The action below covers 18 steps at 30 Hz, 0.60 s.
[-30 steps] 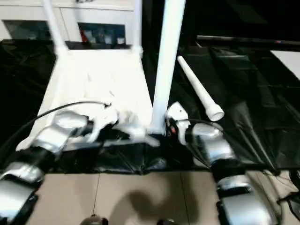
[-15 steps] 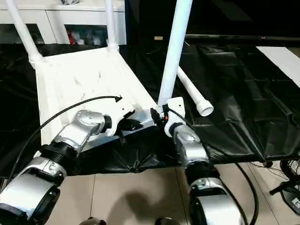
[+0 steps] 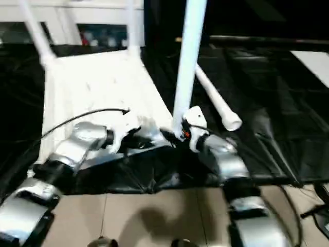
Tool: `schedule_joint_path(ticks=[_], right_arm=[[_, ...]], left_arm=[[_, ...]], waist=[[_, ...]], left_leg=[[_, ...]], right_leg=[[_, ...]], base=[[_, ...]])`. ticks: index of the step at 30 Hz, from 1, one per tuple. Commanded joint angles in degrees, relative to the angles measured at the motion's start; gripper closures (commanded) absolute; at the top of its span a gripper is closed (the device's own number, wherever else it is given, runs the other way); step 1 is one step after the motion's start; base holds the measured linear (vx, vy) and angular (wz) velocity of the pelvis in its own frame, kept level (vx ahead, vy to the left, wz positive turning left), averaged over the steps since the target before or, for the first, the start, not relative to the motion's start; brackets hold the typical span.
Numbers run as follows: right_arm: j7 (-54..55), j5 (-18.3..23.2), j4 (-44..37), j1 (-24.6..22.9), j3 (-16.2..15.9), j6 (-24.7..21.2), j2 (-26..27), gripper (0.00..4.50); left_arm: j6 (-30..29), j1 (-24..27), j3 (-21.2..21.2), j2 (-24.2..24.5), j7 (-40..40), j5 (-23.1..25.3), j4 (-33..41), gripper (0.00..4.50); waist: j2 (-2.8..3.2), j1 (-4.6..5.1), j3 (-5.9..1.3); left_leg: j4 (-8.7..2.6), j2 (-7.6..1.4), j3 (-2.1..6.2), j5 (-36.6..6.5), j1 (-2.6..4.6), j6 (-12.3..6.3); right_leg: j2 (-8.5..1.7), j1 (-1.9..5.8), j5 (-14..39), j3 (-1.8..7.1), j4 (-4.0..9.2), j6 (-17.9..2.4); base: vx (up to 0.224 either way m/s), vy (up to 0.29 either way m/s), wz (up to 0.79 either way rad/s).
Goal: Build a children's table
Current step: Rotate leg to tighten
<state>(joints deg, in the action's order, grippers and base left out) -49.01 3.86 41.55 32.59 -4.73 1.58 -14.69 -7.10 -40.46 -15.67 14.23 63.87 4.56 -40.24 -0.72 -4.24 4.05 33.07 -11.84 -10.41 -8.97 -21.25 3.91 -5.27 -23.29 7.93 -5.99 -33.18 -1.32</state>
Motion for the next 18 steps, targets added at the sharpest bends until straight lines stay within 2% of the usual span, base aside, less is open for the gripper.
schedule_joint_path(ticks=[1, 2, 5, 6, 7, 8, 11, 12, 14, 15, 16, 18], right_arm=[[-7.0, 0.2, -2.0, -0.2, -2.6, -0.4, -0.7, 0.7], [-11.2, 0.2, -1.6, 0.1, -3.6, -0.7, -2.3, 0.7], [-14.3, 0.1, -1.4, 0.5, -4.5, -0.9, -3.4, 0.7], [-15.1, 0.2, -1.5, 0.5, -4.7, -1.2, -3.7, 0.7], [-16.1, 0.4, -1.5, 0.7, -5.0, -1.6, -4.0, 0.84], [-17.1, 0.4, -1.0, 1.1, -5.2, -1.9, -4.3, 0.84], [-18.8, 0.2, 0.2, 2.1, -5.7, -2.4, -4.8, 1.21], [-19.2, 0.3, 0.3, 2.2, -5.8, -2.6, -4.8, 1.21], [-20.0, 0.3, 0.3, 2.5, -6.0, -2.8, -4.9, 1.49], [-20.6, 0.4, 0.4, 2.7, -6.0, -3.0, -4.9, 1.57], [-21.5, 0.5, 0.5, 2.8, -6.0, -2.8, -4.6, 1.64], [-21.7, 0.8, 0.4, 2.6, -5.9, -3.1, -4.4, 1.68]], left_arm=[[2.1, 0.4, -2.6, -0.6, 4.1, -1.0, 2.6, 4.5], [2.5, 0.9, -3.4, 0.7, 6.7, -1.1, 3.6, 4.5], [2.9, 1.4, -4.1, 1.6, 8.7, -1.0, 4.6, 4.5], [3.0, 1.6, -4.2, 1.8, 9.2, -1.0, 4.9, 4.5], [3.0, 1.8, -4.4, 2.0, 10.0, -1.1, 5.4, 4.5], [3.0, 2.1, -4.6, 2.4, 10.9, -1.2, 5.9, 4.5], [3.1, 2.7, -5.2, 3.4, 12.5, -1.3, 6.9, 4.5], [3.2, 2.7, -5.3, 3.7, 12.7, -1.3, 7.0, 4.5], [3.4, 2.8, -5.5, 4.2, 13.5, -1.2, 7.1, 4.5], [3.7, 2.8, -5.5, 4.6, 13.7, -1.2, 6.9, 4.5], [3.8, 2.8, -5.2, 5.0, 14.1, -1.1, 6.6, 4.5], [3.6, 2.8, -5.0, 5.0, 13.9, -1.1, 6.4, 4.5]], waist=[[-0.28, -0.27, -4.88], [-0.23, -0.59, -4.85], [-0.21, -1.01, -4.66], [-0.14, -1.15, -4.6], [-0.24, -1.13, -4.6], [-0.32, -1.15, -4.58], [-0.28, -1.08, -4.62], [-0.51, -1.06, -4.68], [-0.57, -1.13, -4.67], [-0.57, -1.14, -4.69], [-0.28, -1.2, -4.7], [-0.4, -1.13, -4.76]], left_leg=[[-3.24, -1.7, 0.05, -12.6, 0.67, -5.03], [-3.28, -1.77, 0.07, -13.3, 0.78, -4.63], [-3.39, -1.86, 0.04, -15.0, 0.94, -3.9], [-3.44, -1.94, 0.0, -16.0, 1.32, -3.38], [-3.5, -1.92, 0.03, -16.4, 1.26, -3.02], [-3.56, -1.92, 0.04, -16.4, 1.2, -2.86], [-3.66, -1.96, 0.14, -16.3, 1.03, -2.52], [-3.61, -1.92, 0.14, -16.0, 0.99, -2.5], [-3.5, -1.84, -0.01, -15.6, 1.01, -2.7], [-3.47, -1.83, -0.04, -15.4, 1.0, -2.76], [-3.49, -1.85, 0.02, -15.1, 0.99, -2.67], [-3.47, -1.86, -0.01, -14.9, 0.96, -2.64]], right_leg=[[-3.3, 3.27, 13.4, 2.9, 3.02, -13.2], [-3.36, 3.23, 14.8, 2.88, 3.13, -13.0], [-3.41, 3.07, 17.7, 2.89, 3.44, -12.2], [-3.42, 2.77, 18.8, 2.94, 3.66, -12.1], [-3.35, 2.81, 19.3, 2.97, 3.59, -12.0], [-3.33, 2.81, 19.5, 3.0, 3.58, -11.9], [-3.38, 2.88, 19.6, 3.06, 3.42, -11.6], [-3.42, 2.93, 19.4, 3.08, 3.28, -11.6], [-3.47, 2.88, 19.4, 3.16, 3.37, -11.6], [-3.46, 2.86, 19.4, 3.18, 3.37, -11.5], [-3.48, 2.87, 19.1, 3.17, 3.3, -11.6], [-3.4, 2.91, 18.2, 3.15, 3.2, -11.8]], base=[[0.0, 0.0, 0.0], [0.0, 0.0, 0.0], [0.0, 0.0, 0.0], [0.0, 0.0, 0.0], [0.0, 0.0, 0.0], [0.0, 0.0, 0.0], [0.0, 0.0, 0.0], [0.0, 0.0, 0.0], [0.0, 0.0, 0.0], [0.0, 0.0, 0.0], [0.0, 0.0, 0.0], [0.0, 0.0, 0.0]])
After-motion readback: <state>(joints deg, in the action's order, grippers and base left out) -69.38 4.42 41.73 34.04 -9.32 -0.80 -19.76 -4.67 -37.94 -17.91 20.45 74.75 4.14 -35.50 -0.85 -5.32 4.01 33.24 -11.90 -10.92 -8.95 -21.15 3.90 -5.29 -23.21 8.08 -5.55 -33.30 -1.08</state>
